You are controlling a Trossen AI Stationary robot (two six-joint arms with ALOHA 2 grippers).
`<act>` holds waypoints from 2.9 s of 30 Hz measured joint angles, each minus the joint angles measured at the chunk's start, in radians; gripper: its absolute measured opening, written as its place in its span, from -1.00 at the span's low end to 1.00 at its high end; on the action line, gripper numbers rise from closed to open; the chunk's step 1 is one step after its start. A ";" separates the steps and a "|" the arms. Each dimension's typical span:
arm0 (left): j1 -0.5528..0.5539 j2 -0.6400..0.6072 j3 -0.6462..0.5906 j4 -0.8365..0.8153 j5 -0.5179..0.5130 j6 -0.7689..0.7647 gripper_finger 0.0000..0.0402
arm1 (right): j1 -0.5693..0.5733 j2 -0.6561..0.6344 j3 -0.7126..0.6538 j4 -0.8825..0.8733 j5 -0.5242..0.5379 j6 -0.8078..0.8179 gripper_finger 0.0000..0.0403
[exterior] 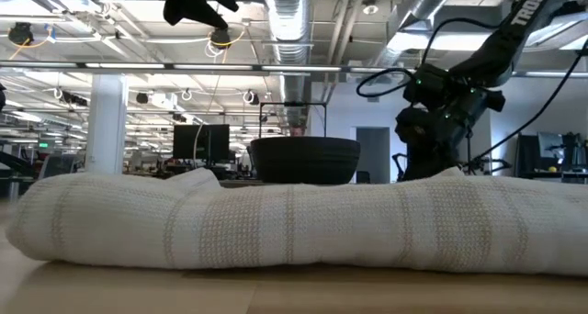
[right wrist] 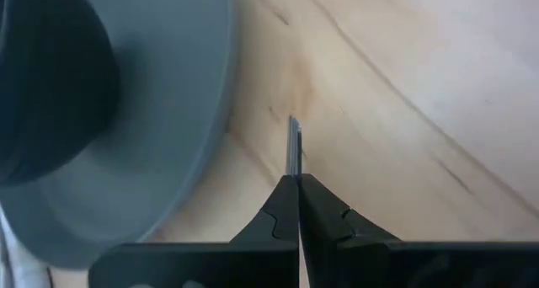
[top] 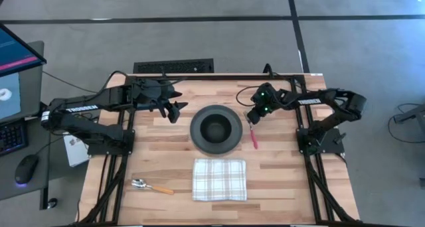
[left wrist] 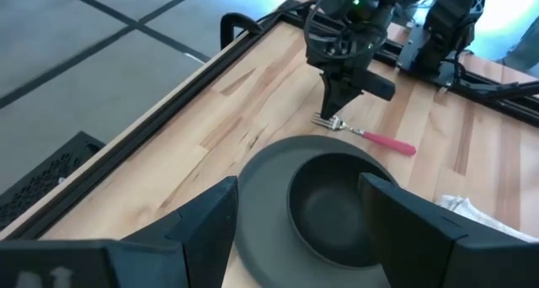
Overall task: Set table place
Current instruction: Move the red fork to the right of the black plate
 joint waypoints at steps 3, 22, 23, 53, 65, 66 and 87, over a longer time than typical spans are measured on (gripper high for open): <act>0.000 0.000 0.000 -0.014 0.000 -0.006 0.17 | -0.002 0.022 0.000 0.023 0.006 0.011 -0.92; 0.000 0.000 0.000 -0.032 0.000 -0.006 0.17 | 0.067 0.024 0.001 -0.007 0.198 0.206 -0.92; 0.000 0.000 0.000 -0.032 0.000 -0.006 0.17 | 0.072 0.024 0.001 -0.011 0.207 0.219 -0.92; 0.000 0.000 0.000 -0.031 0.000 -0.006 0.17 | 0.132 0.024 0.001 -0.071 0.268 0.424 -0.83; 0.000 0.000 0.000 -0.031 0.000 -0.006 0.17 | 0.132 0.026 0.000 -0.083 0.269 0.549 -0.79; 0.000 0.000 0.000 -0.031 0.000 -0.006 0.17 | 0.132 0.026 0.000 -0.083 0.271 0.563 -0.79; 0.000 0.000 0.000 -0.040 0.000 -0.005 0.17 | 0.139 0.026 0.000 -0.081 0.294 0.632 -0.63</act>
